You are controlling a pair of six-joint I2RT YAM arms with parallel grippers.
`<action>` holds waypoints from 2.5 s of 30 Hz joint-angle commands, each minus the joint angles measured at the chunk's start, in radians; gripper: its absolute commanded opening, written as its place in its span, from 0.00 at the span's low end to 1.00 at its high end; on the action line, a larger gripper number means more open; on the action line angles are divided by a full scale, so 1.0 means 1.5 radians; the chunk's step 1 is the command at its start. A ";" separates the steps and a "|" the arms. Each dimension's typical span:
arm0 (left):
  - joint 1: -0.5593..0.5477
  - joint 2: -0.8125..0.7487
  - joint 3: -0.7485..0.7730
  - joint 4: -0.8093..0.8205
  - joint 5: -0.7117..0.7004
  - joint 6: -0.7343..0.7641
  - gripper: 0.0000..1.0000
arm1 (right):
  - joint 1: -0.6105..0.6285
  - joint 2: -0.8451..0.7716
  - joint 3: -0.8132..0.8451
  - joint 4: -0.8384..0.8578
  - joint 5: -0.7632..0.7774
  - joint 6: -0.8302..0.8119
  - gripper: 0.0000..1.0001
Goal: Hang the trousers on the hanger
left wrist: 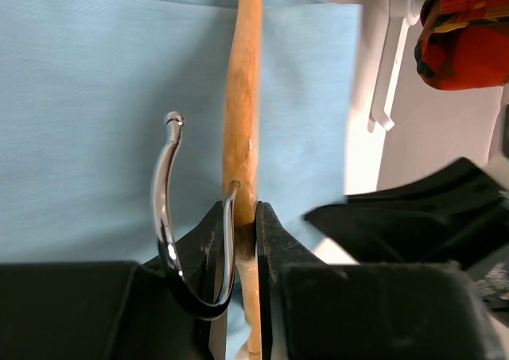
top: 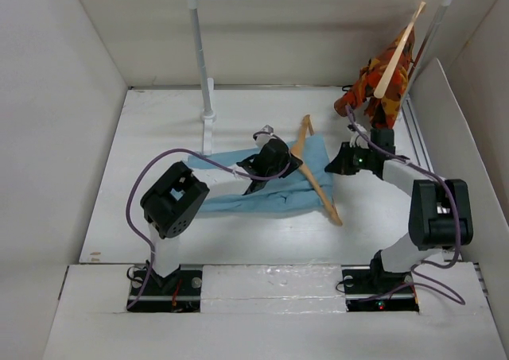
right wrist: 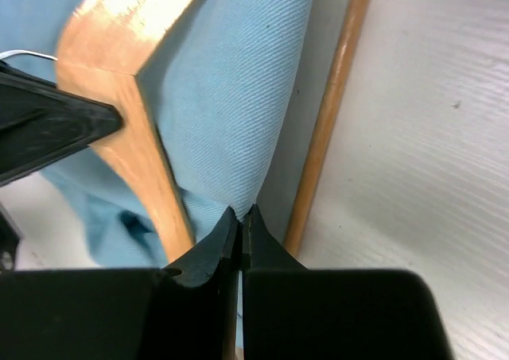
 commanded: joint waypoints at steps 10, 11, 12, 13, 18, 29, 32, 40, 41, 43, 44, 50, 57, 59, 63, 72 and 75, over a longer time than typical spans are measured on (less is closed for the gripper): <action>0.014 -0.095 -0.090 -0.191 -0.088 0.249 0.00 | -0.123 -0.034 0.073 0.073 0.003 0.079 0.00; 0.014 -0.100 -0.094 -0.194 -0.088 0.263 0.00 | -0.123 -0.032 0.079 0.069 0.020 0.075 0.00; 0.014 -0.102 -0.104 -0.190 -0.084 0.290 0.00 | -0.123 -0.022 0.085 0.064 0.028 0.072 0.00; 0.014 -0.102 -0.109 -0.189 -0.070 0.302 0.00 | -0.123 -0.014 0.095 0.064 0.033 0.069 0.00; 0.021 -0.120 -0.121 -0.228 -0.096 0.312 0.00 | -0.130 0.020 0.110 0.006 0.060 0.025 0.00; 0.037 -0.141 -0.091 -0.325 -0.171 0.365 0.00 | -0.165 0.029 0.096 -0.003 0.098 0.006 0.00; 0.037 -0.166 -0.102 -0.314 -0.167 0.365 0.00 | -0.166 0.035 0.097 -0.008 0.101 -0.002 0.00; 0.037 -0.182 -0.080 -0.351 -0.188 0.361 0.00 | -0.159 0.047 0.070 0.007 0.105 -0.002 0.00; 0.037 -0.184 -0.075 -0.358 -0.190 0.358 0.00 | -0.159 0.047 0.067 0.008 0.107 -0.003 0.00; 0.037 -0.194 -0.071 -0.364 -0.199 0.351 0.00 | -0.159 0.053 0.065 0.009 0.109 -0.004 0.00; 0.037 -0.195 -0.065 -0.368 -0.199 0.349 0.00 | -0.159 0.055 0.063 0.011 0.106 -0.004 0.00; 0.024 -0.234 -0.013 -0.404 -0.197 0.325 0.00 | -0.159 0.053 0.042 0.006 0.096 -0.003 0.00; 0.003 -0.295 0.041 -0.441 -0.192 0.313 0.00 | -0.123 0.006 -0.035 0.030 0.068 0.023 0.15; 0.003 -0.312 0.053 -0.447 -0.185 0.310 0.00 | -0.115 -0.014 -0.041 0.013 0.057 0.020 0.32; 0.003 -0.339 0.071 -0.445 -0.167 0.301 0.00 | -0.109 -0.117 -0.029 -0.054 0.065 0.001 0.72; 0.003 -0.346 0.184 -0.456 -0.133 0.313 0.00 | 0.071 -0.336 0.053 -0.155 0.062 -0.001 0.85; 0.003 -0.343 0.216 -0.451 -0.116 0.314 0.00 | 0.208 -0.348 0.070 -0.115 0.069 0.048 0.87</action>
